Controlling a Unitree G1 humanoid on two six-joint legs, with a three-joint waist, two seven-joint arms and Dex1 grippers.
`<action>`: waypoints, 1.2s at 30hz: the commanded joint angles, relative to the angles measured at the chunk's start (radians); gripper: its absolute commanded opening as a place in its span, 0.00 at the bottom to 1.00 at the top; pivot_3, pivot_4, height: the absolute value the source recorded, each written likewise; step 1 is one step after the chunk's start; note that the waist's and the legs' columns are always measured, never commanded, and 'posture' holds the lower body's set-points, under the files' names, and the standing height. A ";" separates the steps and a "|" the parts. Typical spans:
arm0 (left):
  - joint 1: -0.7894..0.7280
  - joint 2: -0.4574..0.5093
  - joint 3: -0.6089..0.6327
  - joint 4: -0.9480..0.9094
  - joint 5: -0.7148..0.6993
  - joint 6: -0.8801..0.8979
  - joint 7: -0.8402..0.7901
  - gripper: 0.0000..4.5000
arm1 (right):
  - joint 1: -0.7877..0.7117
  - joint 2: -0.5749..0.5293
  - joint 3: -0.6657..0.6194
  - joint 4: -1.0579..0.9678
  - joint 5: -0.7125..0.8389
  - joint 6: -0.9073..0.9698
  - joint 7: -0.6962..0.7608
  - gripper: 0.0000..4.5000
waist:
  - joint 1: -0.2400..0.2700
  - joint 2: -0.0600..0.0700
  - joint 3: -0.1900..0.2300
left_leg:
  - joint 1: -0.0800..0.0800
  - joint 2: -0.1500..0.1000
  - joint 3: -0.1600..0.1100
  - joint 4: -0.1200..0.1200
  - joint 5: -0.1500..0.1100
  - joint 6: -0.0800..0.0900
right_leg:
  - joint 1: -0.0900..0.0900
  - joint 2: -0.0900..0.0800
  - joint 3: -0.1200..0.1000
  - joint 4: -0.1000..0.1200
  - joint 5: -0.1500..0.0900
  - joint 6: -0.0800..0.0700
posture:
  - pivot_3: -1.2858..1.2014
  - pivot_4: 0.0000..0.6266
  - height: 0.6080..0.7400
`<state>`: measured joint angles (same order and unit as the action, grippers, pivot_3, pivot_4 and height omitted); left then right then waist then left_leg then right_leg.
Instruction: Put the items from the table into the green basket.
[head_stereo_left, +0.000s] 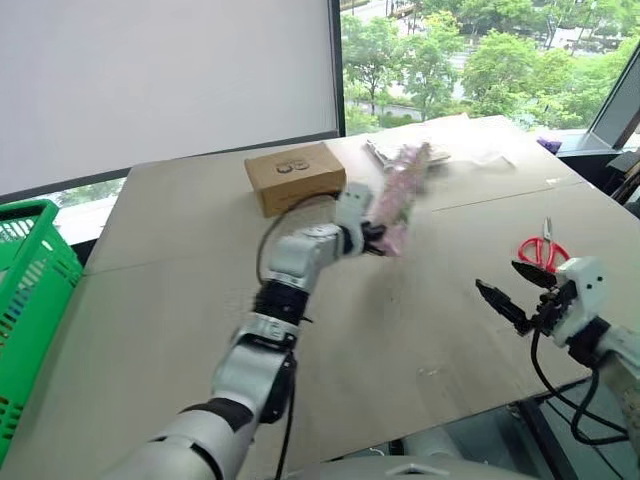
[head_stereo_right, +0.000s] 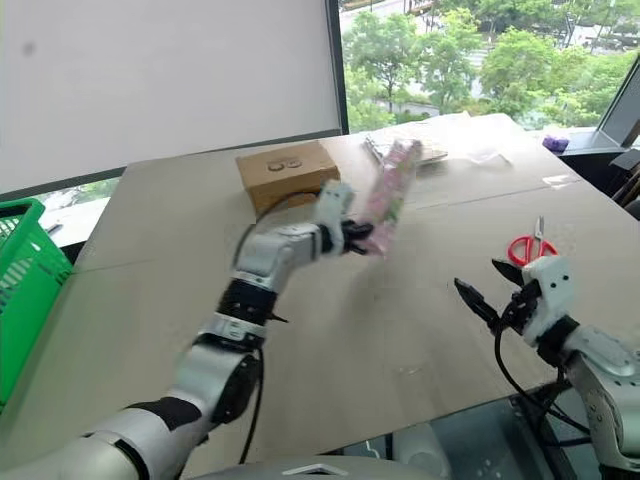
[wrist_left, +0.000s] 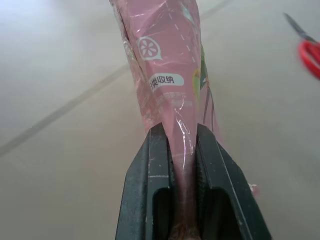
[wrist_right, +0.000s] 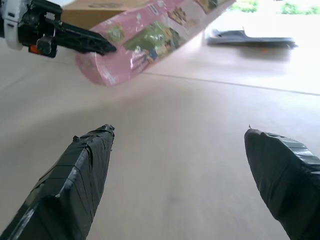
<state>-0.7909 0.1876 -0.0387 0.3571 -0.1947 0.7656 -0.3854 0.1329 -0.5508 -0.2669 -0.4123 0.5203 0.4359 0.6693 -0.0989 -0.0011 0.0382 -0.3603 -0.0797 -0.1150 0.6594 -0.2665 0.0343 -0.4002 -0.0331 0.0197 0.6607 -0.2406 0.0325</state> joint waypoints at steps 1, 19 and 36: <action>-0.014 0.108 0.073 -0.126 0.013 -0.011 0.018 0.00 | -0.112 0.000 0.048 -0.036 0.046 0.031 0.011 1.00 | 0.011 -0.001 0.001 | -0.001 -0.001 -0.001 0.000 0.000 0.000 | -0.001 0.000 0.000 0.000 0.000 0.000 | 0.48 0.00 1.00; 0.257 0.821 0.446 -0.317 0.139 0.084 0.035 0.00 | -0.650 0.110 0.292 0.036 0.196 0.193 0.108 1.00 | 0.139 -0.010 0.006 | -0.009 -0.003 -0.001 -0.008 0.003 -0.005 | -0.014 -0.001 0.002 0.000 0.003 -0.007 | 0.58 0.00 1.00; 0.428 0.964 0.548 -0.092 0.184 -0.085 0.017 0.00 | -0.732 0.208 0.339 0.059 0.178 0.163 0.112 1.00 | 0.229 -0.021 0.000 | -0.008 -0.003 -0.002 -0.008 0.000 -0.003 | -0.014 -0.001 -0.001 0.001 0.004 -0.008 | 0.59 0.00 1.00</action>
<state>-0.3474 1.1209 0.4800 0.2760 -0.0182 0.7270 -0.3723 -0.5765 -0.3451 0.0803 -0.3426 0.7028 0.6239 0.7786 0.1298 -0.0217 0.0379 -0.3684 -0.0827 -0.1174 0.6509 -0.2661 0.0317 -0.4139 -0.0346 0.0185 0.6622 -0.2369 0.0248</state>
